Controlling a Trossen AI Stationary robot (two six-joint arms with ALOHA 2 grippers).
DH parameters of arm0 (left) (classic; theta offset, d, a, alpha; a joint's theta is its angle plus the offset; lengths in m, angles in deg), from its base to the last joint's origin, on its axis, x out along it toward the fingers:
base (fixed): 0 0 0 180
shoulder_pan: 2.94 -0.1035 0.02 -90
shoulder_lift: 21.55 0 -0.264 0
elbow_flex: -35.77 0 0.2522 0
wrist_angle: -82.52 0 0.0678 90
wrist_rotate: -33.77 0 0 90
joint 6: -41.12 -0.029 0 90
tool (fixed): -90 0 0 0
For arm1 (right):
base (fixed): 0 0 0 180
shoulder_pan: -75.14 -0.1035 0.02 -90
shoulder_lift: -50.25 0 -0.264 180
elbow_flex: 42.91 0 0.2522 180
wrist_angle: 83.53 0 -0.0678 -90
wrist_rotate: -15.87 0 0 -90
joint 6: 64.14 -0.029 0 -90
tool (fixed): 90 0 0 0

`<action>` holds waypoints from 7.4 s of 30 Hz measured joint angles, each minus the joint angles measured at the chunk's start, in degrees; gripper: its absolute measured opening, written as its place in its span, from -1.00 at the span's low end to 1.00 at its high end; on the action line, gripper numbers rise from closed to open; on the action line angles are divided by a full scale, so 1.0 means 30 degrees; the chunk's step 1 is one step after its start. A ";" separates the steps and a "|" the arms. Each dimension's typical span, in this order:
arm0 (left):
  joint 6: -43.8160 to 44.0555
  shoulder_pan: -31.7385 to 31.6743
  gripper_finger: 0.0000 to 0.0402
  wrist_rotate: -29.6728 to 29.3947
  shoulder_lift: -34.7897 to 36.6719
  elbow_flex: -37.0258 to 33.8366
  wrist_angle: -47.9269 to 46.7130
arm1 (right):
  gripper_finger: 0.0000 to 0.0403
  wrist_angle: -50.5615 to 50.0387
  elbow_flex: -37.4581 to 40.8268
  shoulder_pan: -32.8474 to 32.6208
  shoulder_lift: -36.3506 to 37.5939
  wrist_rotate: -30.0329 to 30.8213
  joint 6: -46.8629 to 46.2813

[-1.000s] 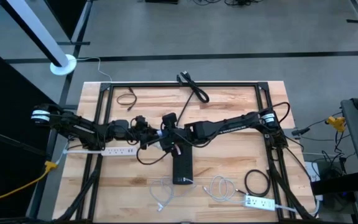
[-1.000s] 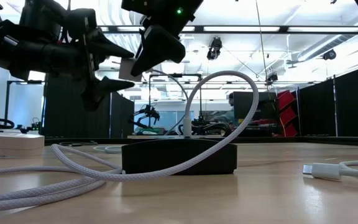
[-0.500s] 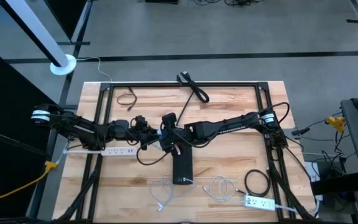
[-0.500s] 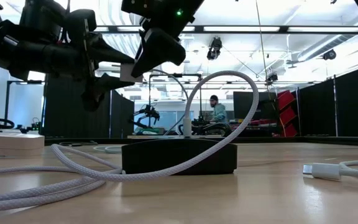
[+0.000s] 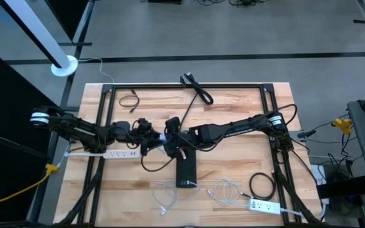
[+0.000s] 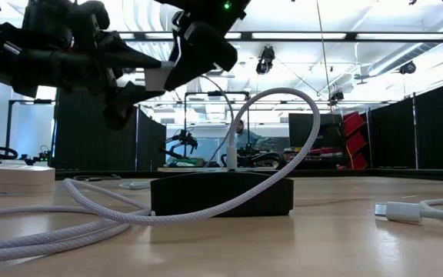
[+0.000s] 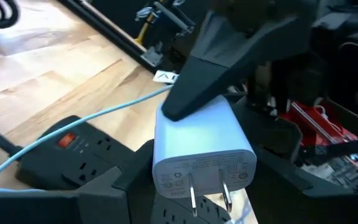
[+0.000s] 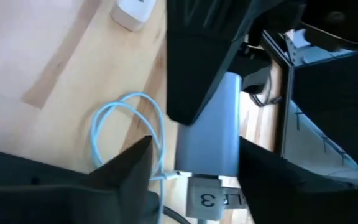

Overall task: Insert USB
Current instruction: Insert the purple charger adapter into the black outlet extension

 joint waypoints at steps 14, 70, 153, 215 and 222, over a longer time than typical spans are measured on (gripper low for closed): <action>-0.1665 0.0000 -0.04 0.2266 0.0718 -0.0362 0.0548 | 0.05 0.2360 0.0033 -0.0408 0.0056 -0.0663 0.1386; -0.3690 0.0226 0.03 0.4087 0.6142 -0.0646 -0.9071 | -0.43 -1.0465 -0.1132 -0.0720 -0.0116 -0.5175 0.2614; -0.2840 0.0539 -0.63 0.0722 0.1266 -0.0668 -0.6831 | -0.43 -1.2314 0.0682 -0.1788 -0.3739 0.2886 1.0145; -0.3252 0.2537 -0.63 0.1527 0.5040 -0.1826 -0.8972 | 0.36 -0.7114 0.4999 0.1144 0.3207 -0.6285 -1.1848; -0.3241 0.2565 -0.63 0.1399 0.5051 -0.1826 -0.8747 | 0.39 -0.6640 0.6110 0.1356 0.3197 -0.5639 -1.1672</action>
